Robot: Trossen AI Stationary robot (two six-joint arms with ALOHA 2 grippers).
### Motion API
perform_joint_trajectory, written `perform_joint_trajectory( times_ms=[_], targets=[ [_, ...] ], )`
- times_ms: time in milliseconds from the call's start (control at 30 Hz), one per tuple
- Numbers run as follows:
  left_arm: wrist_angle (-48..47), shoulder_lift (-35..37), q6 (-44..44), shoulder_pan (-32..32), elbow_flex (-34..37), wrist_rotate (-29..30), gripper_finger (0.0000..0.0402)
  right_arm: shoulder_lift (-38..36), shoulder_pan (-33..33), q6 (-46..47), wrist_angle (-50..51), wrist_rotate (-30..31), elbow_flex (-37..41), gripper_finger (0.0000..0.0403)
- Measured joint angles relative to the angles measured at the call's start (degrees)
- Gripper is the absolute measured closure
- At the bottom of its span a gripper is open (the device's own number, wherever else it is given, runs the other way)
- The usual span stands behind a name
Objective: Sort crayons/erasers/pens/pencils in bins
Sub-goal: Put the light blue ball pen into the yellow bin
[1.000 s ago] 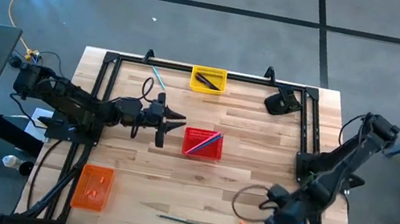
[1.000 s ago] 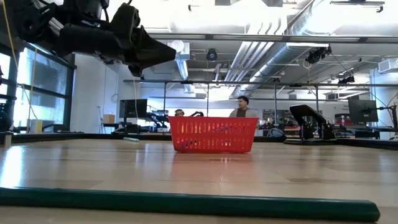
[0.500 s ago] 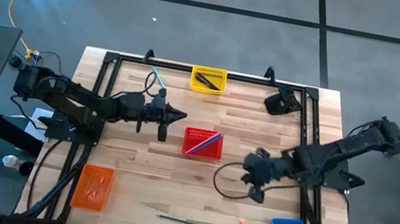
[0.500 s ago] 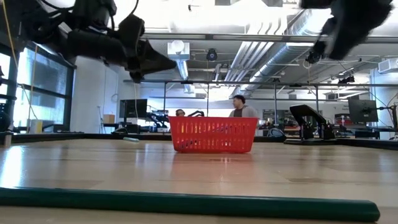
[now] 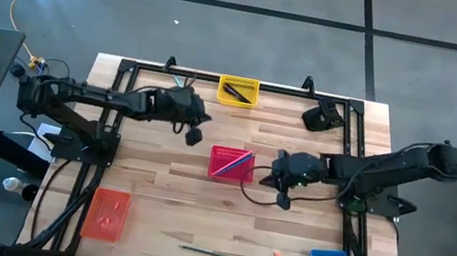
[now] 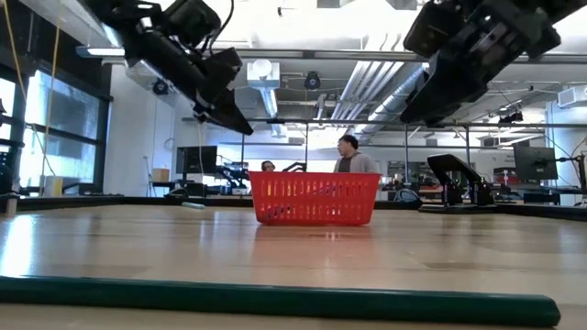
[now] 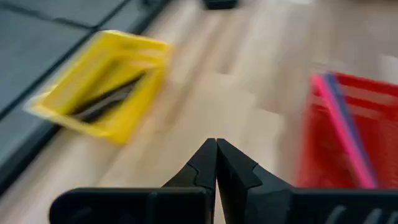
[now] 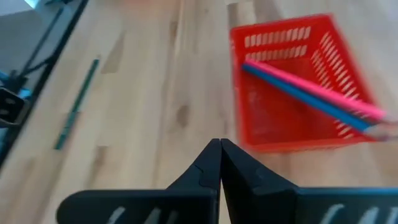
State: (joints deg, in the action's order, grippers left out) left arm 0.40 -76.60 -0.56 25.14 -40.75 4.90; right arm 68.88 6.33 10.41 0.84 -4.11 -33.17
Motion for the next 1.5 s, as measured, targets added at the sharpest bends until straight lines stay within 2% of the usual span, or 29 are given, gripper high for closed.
perform_joint_trajectory(
  times_ms=[133,333,533,667,767,900,1067,1167,1367,1500],
  targets=[
    [-3.22,0.00,5.44,3.35,-3.23,8.75,0.0395,0.00,-3.44,-5.13,-0.28,1.11,0.00,0.0403],
    [-5.05,0.00,18.64,7.35,-3.98,12.27,0.0355,-0.02,-8.65,-14.34,-4.27,3.99,0.57,0.0403],
    [-10.20,-1.46,31.18,9.25,-3.98,17.99,0.0287,0.00,-15.28,-16.96,-20.45,-3.68,6.76,0.0403],
    [-11.18,-4.38,39.23,10.60,-3.98,19.38,0.0251,0.00,-17.17,-17.21,-29.00,-4.12,11.36,0.0403],
    [-11.10,-7.65,43.84,11.41,-3.94,19.39,0.0234,-0.07,-17.70,-18.44,-30.71,-5.25,13.19,0.0403],
    [-9.96,-12.06,49.83,11.76,-3.94,19.66,0.0224,-0.33,-18.15,-19.47,-34.54,-5.56,14.56,0.0403],
    [-11.92,-15.02,56.00,11.54,-3.94,24.01,0.0224,-1.90,-18.13,-19.47,-36.19,-7.12,14.97,0.0403],
    [-13.19,-16.08,59.59,11.20,-3.94,25.32,0.0224,-2.86,-18.10,-15.72,-38.98,-6.50,14.97,0.0403],
    [-12.28,-20.02,62.98,11.10,-3.96,24.93,0.0224,-2.97,-14.91,-14.33,-39.04,-6.03,14.97,0.0403],
    [-10.88,-22.27,63.43,11.47,-3.96,25.71,0.0224,-2.97,-11.88,-17.05,-39.20,-5.04,14.97,0.0403]
  ],
)
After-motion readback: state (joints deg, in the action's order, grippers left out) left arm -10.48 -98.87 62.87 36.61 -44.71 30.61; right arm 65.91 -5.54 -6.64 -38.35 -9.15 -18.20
